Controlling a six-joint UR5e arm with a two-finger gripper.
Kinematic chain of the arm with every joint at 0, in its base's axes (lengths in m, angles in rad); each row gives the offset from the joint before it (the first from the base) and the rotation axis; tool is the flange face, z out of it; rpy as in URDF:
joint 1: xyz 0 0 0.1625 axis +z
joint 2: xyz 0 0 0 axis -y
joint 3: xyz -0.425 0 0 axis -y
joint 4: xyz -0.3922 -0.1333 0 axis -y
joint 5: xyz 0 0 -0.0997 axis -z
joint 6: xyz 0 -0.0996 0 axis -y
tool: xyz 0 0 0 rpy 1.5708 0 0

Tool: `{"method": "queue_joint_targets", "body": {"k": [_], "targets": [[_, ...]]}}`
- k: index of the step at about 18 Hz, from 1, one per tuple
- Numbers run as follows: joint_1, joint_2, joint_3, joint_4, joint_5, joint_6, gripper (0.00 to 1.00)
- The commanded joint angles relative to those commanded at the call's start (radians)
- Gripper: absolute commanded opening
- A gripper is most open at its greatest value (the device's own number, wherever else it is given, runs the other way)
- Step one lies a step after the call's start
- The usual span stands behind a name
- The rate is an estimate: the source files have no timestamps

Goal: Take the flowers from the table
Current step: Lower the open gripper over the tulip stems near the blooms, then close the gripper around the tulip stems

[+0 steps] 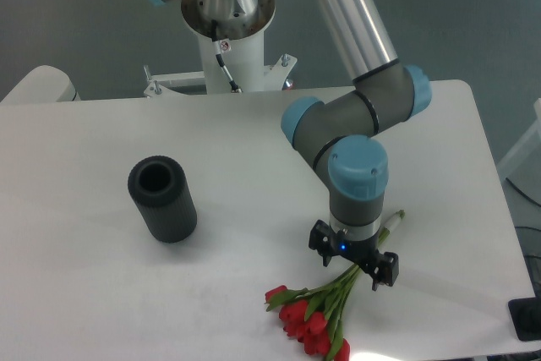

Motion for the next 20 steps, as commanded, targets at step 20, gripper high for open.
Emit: {"method": "queue_joint_targets", "body": {"k": [20], "targets": [[-0.006,-0.045,-0.032,0.031,0.003,-0.006,0.99]]}}
